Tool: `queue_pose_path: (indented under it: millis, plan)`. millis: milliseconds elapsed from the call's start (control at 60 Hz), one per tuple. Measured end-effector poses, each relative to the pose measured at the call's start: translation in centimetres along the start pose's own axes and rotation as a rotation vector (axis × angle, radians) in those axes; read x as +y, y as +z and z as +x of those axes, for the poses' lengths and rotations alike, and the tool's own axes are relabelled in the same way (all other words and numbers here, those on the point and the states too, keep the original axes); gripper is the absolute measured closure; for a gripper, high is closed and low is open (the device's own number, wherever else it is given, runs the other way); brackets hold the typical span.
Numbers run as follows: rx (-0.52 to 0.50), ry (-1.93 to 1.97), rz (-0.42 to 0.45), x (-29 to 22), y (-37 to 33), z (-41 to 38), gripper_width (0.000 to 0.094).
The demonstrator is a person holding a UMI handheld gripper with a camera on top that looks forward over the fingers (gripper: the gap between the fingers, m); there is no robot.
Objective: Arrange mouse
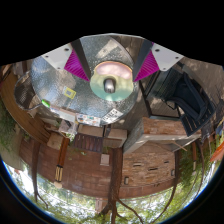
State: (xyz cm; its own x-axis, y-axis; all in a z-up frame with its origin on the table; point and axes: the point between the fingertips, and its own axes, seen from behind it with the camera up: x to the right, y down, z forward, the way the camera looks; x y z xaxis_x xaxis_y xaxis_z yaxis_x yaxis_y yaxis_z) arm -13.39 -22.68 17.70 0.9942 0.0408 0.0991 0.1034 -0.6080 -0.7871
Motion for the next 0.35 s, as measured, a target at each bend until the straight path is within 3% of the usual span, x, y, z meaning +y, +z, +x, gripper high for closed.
queue_pose_path:
  millis: [350]
  plan:
    - [0.036,0.014,0.031,1.6,-7.1,-2.5,0.0084]
